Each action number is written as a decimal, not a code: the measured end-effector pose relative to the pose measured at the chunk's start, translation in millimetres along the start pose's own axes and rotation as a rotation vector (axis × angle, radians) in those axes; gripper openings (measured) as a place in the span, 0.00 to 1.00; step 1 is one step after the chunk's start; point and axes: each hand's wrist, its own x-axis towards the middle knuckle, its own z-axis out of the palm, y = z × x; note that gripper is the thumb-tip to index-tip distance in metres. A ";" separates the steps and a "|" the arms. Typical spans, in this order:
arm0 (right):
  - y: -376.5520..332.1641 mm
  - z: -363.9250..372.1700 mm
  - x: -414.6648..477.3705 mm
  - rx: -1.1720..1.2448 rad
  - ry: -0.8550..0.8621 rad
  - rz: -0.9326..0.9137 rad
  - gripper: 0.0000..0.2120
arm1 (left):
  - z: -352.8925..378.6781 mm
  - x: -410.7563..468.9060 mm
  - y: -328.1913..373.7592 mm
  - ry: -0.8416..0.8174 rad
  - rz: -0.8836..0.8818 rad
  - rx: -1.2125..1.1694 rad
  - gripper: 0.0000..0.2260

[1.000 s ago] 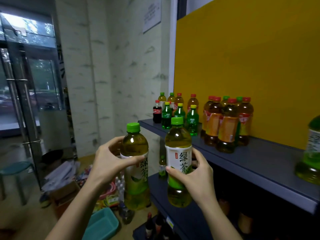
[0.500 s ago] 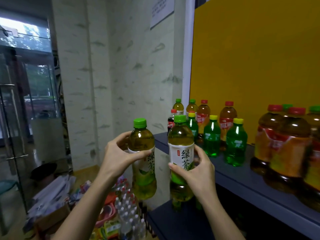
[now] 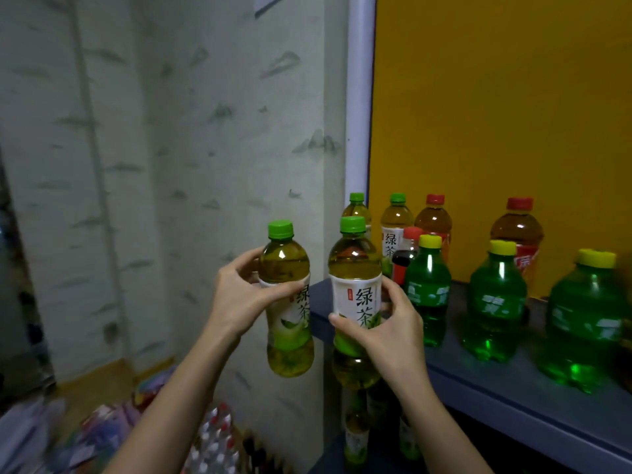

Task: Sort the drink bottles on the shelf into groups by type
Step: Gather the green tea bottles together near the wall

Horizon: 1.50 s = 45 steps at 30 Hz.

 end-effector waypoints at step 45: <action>23.7 115.4 72.6 -0.694 0.321 0.015 0.28 | 91.1 199.3 -108.7 -0.737 -0.219 -0.457 0.15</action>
